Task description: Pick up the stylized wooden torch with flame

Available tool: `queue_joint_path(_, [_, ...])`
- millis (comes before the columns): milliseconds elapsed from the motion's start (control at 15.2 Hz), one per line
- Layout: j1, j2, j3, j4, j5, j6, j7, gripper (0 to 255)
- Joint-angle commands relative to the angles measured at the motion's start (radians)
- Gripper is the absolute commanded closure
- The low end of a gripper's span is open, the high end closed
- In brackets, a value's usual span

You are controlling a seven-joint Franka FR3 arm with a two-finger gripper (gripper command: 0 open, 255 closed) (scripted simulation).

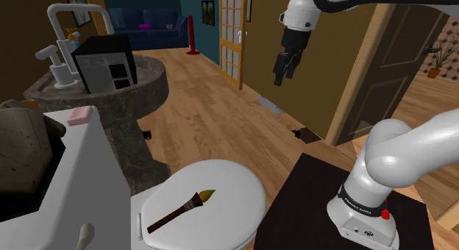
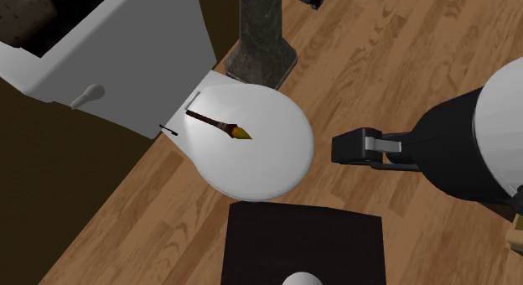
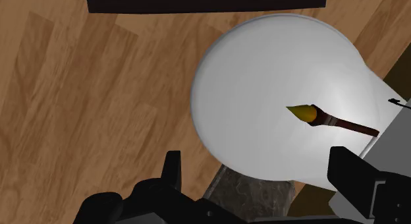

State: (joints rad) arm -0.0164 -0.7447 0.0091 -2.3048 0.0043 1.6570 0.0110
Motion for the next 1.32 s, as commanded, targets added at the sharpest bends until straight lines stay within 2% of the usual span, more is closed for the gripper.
queue_joint_path(0, [0.0, 0.0, 0.0, 0.0, 0.0, 0.0, 0.0, 0])
queue_joint_path(594, [0.065, 0.272, 0.067, 0.011, 0.0, 0.192, -0.049, 0])
queue_joint_path(1254, [0.124, 0.607, 0.147, 0.106, -0.041, 0.354, -0.081, 0])
